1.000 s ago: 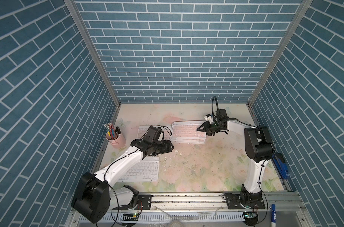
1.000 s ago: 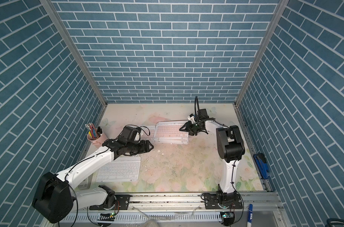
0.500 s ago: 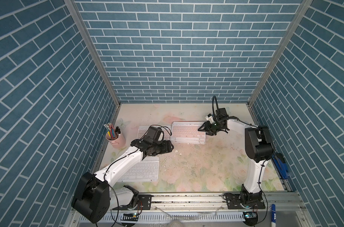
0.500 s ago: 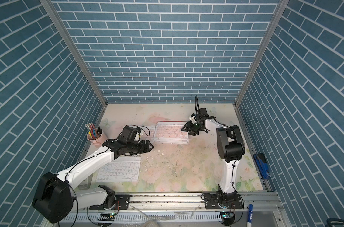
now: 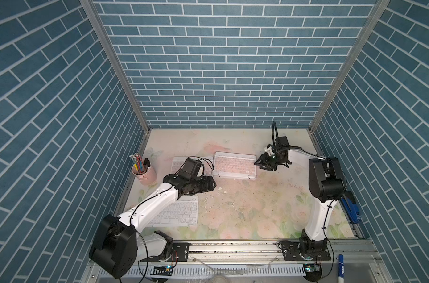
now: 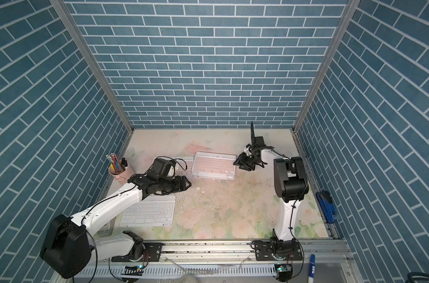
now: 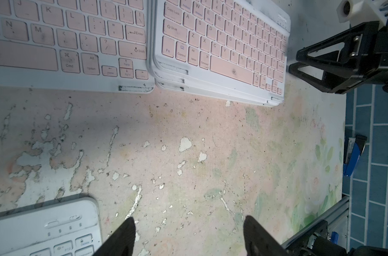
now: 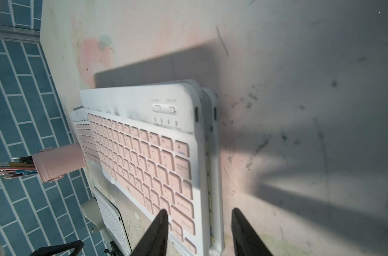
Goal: Stack the numeric keypads
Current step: Place the numeric keypad at the numeric keypad, then move the numeric keypad to the center of the board.
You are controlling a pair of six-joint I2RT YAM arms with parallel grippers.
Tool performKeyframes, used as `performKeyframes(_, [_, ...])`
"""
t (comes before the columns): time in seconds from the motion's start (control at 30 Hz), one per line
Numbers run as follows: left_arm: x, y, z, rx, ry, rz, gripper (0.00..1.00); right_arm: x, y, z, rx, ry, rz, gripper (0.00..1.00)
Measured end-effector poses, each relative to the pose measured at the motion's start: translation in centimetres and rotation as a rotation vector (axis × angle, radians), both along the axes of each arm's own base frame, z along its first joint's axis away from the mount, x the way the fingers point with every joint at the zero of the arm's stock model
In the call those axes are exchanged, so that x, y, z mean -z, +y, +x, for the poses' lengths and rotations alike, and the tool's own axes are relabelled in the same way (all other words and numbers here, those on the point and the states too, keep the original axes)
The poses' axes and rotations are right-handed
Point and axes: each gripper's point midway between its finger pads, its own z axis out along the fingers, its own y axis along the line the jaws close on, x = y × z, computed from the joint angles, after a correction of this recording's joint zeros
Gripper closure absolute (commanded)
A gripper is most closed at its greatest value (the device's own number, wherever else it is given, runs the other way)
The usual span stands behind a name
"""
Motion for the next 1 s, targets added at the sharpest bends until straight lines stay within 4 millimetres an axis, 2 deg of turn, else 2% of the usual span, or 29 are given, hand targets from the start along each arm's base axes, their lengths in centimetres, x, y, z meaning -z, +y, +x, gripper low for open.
performKeyframes(0.2, [1.1, 1.7, -1.5, -0.004, 0.024, 0.070, 0.22, -1.3, -1.4, -1.1, 0.031, -0.034, -0.041, 0.55])
performKeyframes(0.47, [4.8, 5.4, -5.4, -0.029, 0.122, 0.242, 0.22, -4.0, -2.4, -5.1, 0.043, -0.108, -0.082, 0.55])
performKeyframes(0.57, [5.8, 5.9, -6.7, -0.016, 0.163, 0.300, 0.22, -4.4, -1.9, -7.1, 0.016, -0.118, -0.110, 0.55])
performKeyframes(0.73, [6.4, 6.2, -7.0, -0.025, 0.171, 0.345, 0.22, -4.7, -0.2, -10.2, -0.054, -0.131, -0.130, 0.55])
performKeyframes(0.83, [7.2, 6.3, -7.5, -0.023, 0.189, 0.370, 0.22, -4.7, 0.7, -11.2, -0.088, -0.129, -0.131, 0.55])
performKeyframes(1.0, [8.4, 6.2, -8.1, -0.015, 0.224, 0.394, 0.22, -4.8, 1.2, -11.8, -0.107, -0.130, -0.131, 0.55])
